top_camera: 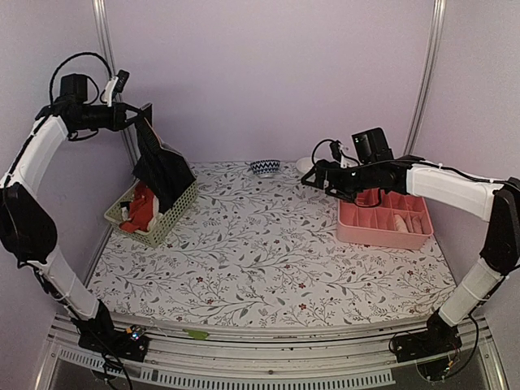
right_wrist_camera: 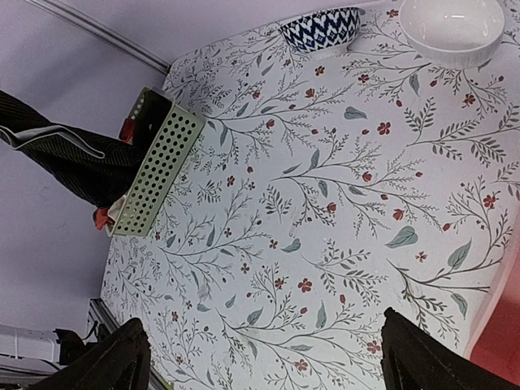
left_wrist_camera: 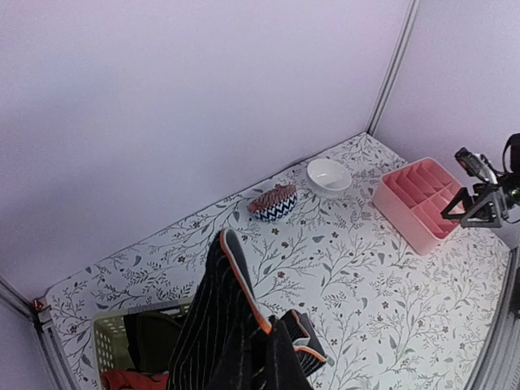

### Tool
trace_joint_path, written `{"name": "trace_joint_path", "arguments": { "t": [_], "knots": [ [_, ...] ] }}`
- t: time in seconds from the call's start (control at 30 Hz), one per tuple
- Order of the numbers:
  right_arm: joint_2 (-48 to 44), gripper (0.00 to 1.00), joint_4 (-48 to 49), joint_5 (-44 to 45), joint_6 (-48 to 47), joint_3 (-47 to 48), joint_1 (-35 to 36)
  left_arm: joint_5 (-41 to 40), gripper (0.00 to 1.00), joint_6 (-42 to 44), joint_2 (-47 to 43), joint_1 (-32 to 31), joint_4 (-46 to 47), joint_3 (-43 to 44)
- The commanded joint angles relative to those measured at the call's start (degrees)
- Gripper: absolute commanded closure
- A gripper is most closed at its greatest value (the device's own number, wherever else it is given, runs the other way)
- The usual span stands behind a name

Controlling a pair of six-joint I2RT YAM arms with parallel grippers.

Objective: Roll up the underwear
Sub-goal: Pick up the underwear from the bin, then put down the underwear at the center of the board.

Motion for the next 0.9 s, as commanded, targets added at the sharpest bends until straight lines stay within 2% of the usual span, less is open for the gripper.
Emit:
{"name": "trace_joint_path", "arguments": {
  "t": [0.0, 0.3, 0.37, 0.5, 0.7, 0.77, 0.87],
  "knots": [
    [1.4, 0.01, -0.1, -1.2, -1.5, 2.2, 0.1, 6.0, 1.0, -1.7, -3.6, -1.4, -0.6, 3.3],
    [1.6, 0.01, -0.4, -3.3, -3.3, 2.2, 0.0, 9.6, 1.0, -3.5, -12.8, -7.3, 0.5, -0.8],
    [1.5, 0.01, -0.5, -3.9, -3.7, 2.1, 0.1, 13.3, 1.0, -4.1, -14.7, -9.0, -0.2, -2.5],
    [0.9, 0.01, -1.1, -4.6, -4.7, 2.0, 0.0, 19.9, 1.0, -2.1, -17.2, -16.6, -3.6, -6.6],
    [-2.1, 0.01, -2.8, -4.3, -5.5, 0.0, 0.0, 28.0, 1.0, 4.1, -16.5, -29.5, -6.7, -9.2],
    [-3.3, 0.01, -3.3, -4.0, -5.3, -1.3, 0.0, 30.6, 1.0, 6.6, -14.8, -30.8, -7.8, -9.5],
    [-4.9, 0.01, -4.2, -3.4, -5.0, -2.7, 0.1, 28.4, 1.0, 13.0, -10.9, -29.2, -9.8, -11.3]
  ]
}}
